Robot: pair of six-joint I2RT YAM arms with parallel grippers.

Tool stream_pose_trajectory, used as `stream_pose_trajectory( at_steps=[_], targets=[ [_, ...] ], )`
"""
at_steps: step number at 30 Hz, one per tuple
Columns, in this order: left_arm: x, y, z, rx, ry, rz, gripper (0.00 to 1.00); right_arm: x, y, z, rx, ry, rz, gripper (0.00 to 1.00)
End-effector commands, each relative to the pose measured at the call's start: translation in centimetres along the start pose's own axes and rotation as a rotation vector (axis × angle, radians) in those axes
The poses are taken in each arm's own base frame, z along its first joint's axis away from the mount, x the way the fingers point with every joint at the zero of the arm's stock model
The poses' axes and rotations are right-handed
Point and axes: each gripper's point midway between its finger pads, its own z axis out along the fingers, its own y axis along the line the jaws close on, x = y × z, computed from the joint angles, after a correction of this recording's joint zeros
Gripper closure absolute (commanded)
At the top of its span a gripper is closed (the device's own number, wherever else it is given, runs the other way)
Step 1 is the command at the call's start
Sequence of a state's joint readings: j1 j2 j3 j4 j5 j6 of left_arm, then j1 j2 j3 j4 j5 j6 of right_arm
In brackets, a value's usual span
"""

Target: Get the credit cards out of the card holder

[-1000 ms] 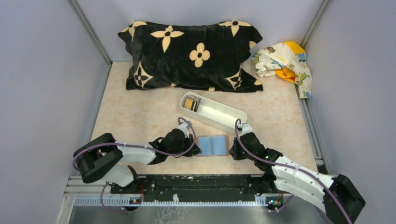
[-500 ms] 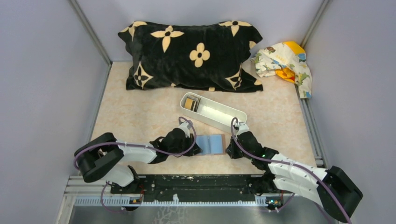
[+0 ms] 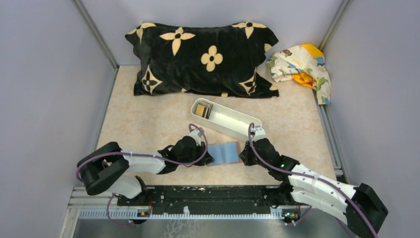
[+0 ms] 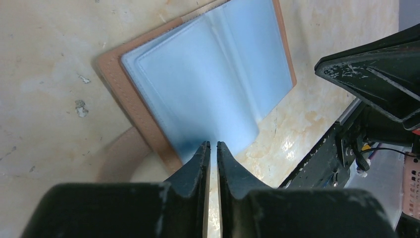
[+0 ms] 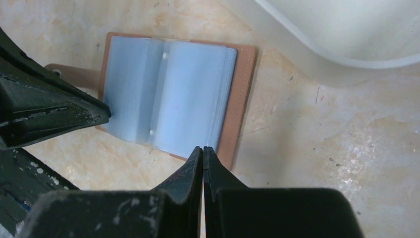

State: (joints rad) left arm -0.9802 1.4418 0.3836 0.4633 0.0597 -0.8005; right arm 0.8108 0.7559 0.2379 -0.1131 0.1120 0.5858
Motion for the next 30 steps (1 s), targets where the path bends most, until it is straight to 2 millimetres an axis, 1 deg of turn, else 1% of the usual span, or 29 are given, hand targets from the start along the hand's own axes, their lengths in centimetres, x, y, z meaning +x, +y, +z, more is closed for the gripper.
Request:
stream_pose_trajectory(
  at_steps=[1,3,4,6,9,14,18,30],
  targets=[
    [-0.3,0.2,-0.7,-0.015,-0.018,0.009,0.85,-1.1,1.3,0.5,-0.033,-0.021,-0.005,1.00],
    [-0.3,0.2,-0.8,-0.017,-0.020,0.013,0.85,-0.6,1.5,1.0,-0.042,-0.003,-0.001,1.00],
    [-0.3,0.2,-0.8,-0.018,-0.019,0.015,0.85,-0.2,1.3,1.4,-0.034,0.014,-0.003,1.00],
    [-0.2,0.3,-0.9,-0.020,-0.016,0.012,0.85,0.0,0.9,1.8,-0.014,0.023,-0.010,1.00],
    [0.0,0.5,-1.1,-0.024,-0.013,0.004,0.85,0.2,0.5,2.2,0.002,0.022,-0.017,1.00],
    [0.3,1.0,-1.1,-0.036,-0.013,0.003,0.85,1.1,0.6,2.7,-0.016,0.049,-0.019,1.00],
    [0.4,1.1,-0.8,-0.036,-0.008,0.001,0.85,1.4,1.4,3.1,-0.054,0.059,-0.005,1.00],
    [0.8,1.2,-0.4,-0.039,0.008,-0.004,0.85,0.6,4.0,3.6,-0.121,0.055,-0.024,1.00]
  ],
)
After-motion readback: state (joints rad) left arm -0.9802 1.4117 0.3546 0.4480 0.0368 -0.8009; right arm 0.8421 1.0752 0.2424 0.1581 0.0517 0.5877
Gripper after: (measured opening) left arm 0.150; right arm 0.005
